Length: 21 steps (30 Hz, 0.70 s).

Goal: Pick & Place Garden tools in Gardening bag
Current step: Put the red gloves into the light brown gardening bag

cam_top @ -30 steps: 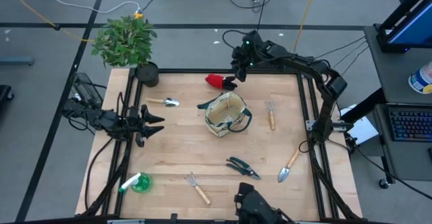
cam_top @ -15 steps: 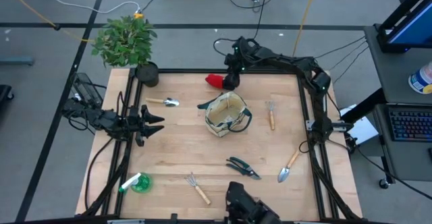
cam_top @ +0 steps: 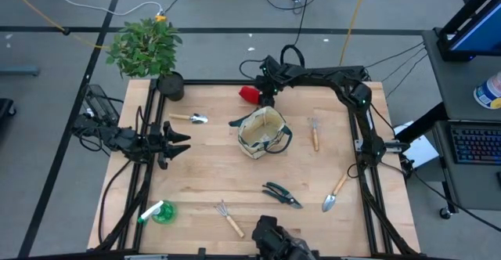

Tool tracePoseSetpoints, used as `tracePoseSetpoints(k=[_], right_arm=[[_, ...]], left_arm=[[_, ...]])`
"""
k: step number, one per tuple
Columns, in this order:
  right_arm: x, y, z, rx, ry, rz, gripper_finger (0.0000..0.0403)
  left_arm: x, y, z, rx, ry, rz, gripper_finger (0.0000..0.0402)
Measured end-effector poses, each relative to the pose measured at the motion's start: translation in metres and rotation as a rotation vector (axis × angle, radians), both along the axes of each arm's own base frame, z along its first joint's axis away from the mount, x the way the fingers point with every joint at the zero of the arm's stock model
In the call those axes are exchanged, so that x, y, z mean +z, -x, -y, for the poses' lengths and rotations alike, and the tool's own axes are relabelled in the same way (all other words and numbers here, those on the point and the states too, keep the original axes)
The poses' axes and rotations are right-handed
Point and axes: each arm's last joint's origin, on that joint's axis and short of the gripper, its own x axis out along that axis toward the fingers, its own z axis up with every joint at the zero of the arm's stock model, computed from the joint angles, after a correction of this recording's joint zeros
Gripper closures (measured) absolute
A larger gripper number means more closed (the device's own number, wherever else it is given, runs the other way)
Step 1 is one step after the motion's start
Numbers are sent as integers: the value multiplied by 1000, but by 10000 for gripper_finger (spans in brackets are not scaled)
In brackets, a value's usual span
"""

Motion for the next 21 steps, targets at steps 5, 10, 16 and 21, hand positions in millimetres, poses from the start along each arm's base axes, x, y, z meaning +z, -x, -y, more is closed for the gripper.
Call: tracePoseSetpoints(k=[5, 10, 16, 21], right_arm=[[-10, -3, -3, -8, -10, -32, 176], [-10, -5, -7, -22, -1, -46, 230], [-9, -6, -7, -44, 37, -68, 324], [6, -5, -6, -62, 89, -32, 373]], left_arm=[[0, 0, 0, 0, 1, -1, 210], [0, 0, 0, 0, 0, -1, 211], [0, 0, 0, 0, -1, -2, 211], [0, 0, 0, 0, -2, -1, 210]])
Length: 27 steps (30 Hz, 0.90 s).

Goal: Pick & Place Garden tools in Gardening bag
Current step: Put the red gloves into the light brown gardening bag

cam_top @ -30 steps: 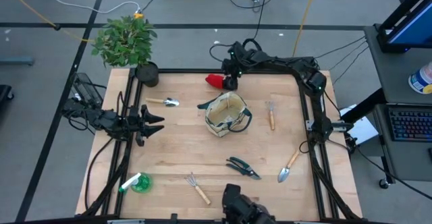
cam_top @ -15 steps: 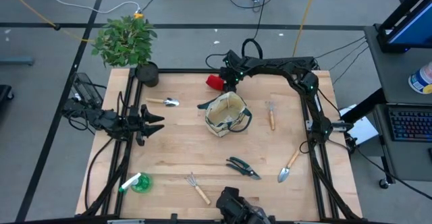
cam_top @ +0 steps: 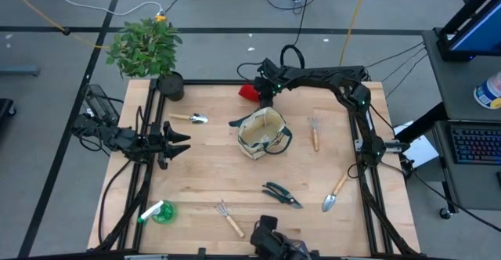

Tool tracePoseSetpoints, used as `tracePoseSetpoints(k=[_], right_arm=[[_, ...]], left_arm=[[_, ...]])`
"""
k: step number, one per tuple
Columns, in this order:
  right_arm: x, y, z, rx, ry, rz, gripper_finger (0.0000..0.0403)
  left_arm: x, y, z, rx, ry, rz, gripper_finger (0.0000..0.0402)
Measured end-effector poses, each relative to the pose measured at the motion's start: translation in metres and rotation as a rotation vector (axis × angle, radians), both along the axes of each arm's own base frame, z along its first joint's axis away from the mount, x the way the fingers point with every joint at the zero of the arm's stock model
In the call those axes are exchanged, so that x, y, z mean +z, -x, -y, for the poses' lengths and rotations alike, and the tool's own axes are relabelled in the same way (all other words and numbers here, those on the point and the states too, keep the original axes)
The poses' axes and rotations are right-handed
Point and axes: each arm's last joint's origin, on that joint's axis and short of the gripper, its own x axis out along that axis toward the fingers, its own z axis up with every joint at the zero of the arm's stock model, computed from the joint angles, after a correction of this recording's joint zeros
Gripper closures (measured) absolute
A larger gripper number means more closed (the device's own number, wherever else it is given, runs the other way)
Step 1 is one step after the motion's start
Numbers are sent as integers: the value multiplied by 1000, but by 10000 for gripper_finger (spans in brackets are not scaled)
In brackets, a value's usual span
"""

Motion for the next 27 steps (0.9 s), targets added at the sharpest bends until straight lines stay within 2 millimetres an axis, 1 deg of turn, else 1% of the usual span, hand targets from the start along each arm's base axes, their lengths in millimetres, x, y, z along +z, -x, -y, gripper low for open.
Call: tracePoseSetpoints(k=[3, 6, 9, 13, 15, 21, 24, 27], right_arm=[[20, 1, 0, -6, 40, 54, 373], [47, 3, -1, -11, 106, 130, 373], [73, 8, -5, -21, 129, 189, 372], [116, 17, -16, -14, 190, 288, 372], [137, 23, -24, 4, 206, 335, 372], [190, 38, -60, 118, 145, 506, 372], [206, 44, -83, 175, 120, 525, 372], [214, 45, -108, 233, 86, 506, 372]], left_arm=[[0, 0, 0, 0, 0, 0, 211], [0, 0, 0, 0, 0, 0, 211], [0, 0, 0, 0, -2, 1, 211], [1, 0, 0, 0, 2, 12, 211], [3, 0, 0, -3, 9, 26, 210], [4, 0, 0, -3, 26, 42, 210], [7, 0, 0, -3, 51, 68, 211], [9, 0, 0, -4, 62, 94, 211]])
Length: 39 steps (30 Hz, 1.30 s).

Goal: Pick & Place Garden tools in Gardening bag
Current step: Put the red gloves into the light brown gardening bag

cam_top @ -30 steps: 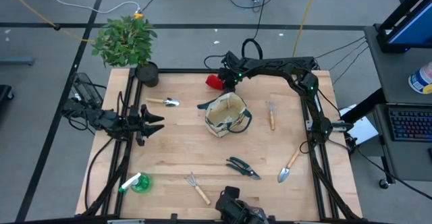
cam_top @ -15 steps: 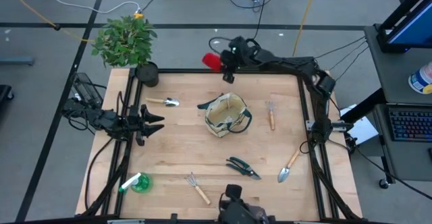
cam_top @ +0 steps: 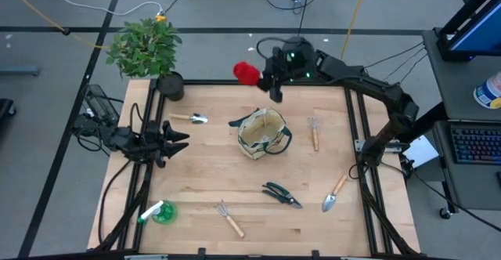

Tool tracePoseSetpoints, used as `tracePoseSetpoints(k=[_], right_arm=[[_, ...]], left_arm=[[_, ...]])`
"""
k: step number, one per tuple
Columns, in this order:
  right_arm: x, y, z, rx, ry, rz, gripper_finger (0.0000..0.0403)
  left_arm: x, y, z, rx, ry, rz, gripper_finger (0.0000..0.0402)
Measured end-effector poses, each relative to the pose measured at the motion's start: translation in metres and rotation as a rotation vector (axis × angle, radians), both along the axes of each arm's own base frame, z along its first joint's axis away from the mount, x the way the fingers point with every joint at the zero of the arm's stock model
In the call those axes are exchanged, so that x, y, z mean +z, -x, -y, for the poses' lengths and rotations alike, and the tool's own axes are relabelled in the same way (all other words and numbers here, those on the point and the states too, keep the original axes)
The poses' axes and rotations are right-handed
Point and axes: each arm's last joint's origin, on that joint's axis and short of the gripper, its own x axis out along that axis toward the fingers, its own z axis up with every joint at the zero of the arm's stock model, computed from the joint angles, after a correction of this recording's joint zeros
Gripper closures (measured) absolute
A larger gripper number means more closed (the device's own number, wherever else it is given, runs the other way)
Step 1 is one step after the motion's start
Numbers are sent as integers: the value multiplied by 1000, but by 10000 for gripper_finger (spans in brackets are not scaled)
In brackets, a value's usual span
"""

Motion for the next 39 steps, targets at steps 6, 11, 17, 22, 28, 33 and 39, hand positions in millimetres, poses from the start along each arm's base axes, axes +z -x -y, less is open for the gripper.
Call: tracePoseSetpoints(k=[6, 11, 17, 22, 28, 33, 39], right_arm=[[-5, -4, -45, 127, -13, -128, 372], [-16, -6, -69, 126, 93, -272, 372], [-43, -10, -83, 161, 181, -382, 371], [-69, -11, -92, 241, 282, -431, 372], [-86, -14, -100, 279, 386, -427, 367], [-102, -15, -102, 291, 400, -416, 368], [-115, -11, -103, 311, 414, -448, 362]], left_arm=[[5, 1, 0, 0, 22, 48, 211], [8, 1, 0, 0, 35, 78, 210], [11, 2, -1, 0, 49, 113, 211], [14, 2, -1, -3, 81, 144, 210], [15, 2, -1, -5, 97, 156, 211], [15, 3, -1, -4, 96, 156, 210], [15, 3, -1, -4, 96, 156, 211]])
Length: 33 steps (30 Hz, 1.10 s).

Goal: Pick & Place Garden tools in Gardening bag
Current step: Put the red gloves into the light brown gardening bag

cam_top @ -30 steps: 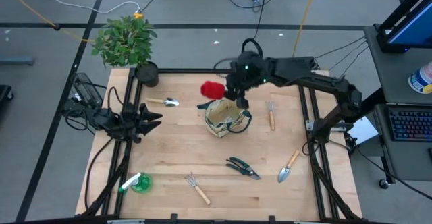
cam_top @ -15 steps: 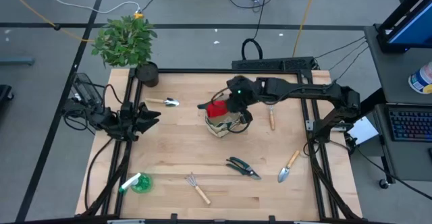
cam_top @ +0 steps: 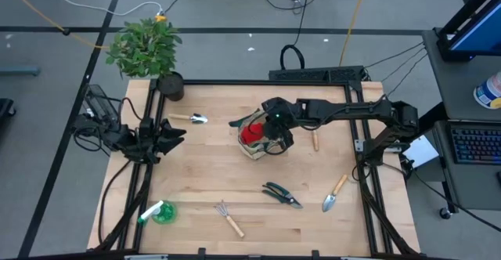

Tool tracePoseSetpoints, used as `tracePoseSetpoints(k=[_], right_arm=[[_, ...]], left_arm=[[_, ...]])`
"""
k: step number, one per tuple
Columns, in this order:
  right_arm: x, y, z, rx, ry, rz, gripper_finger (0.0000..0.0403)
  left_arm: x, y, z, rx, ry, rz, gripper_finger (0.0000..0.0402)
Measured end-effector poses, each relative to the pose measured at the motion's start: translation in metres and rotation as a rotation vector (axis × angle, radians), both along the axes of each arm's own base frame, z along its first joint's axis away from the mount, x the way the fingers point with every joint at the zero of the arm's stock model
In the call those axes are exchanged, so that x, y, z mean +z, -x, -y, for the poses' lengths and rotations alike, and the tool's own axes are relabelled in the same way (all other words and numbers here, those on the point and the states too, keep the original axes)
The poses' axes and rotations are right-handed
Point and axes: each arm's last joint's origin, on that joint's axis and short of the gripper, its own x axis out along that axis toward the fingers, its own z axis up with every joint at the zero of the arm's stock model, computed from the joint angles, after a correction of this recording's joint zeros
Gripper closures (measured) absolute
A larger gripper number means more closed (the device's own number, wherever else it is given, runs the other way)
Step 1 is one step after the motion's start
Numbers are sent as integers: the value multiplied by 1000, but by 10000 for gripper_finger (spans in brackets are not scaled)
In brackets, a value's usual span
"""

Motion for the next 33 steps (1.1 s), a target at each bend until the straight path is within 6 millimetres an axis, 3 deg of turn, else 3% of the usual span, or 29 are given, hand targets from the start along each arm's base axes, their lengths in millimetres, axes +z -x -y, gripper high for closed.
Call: tracePoseSetpoints(k=[25, 33], right_arm=[[-10, 2, 1, 7, 229, -47, 358], [-9, 2, 1, -5, 280, -62, 292]], left_arm=[[0, 0, -2, 60, 9, -8, 210], [0, 0, -2, 61, 9, -8, 211]])
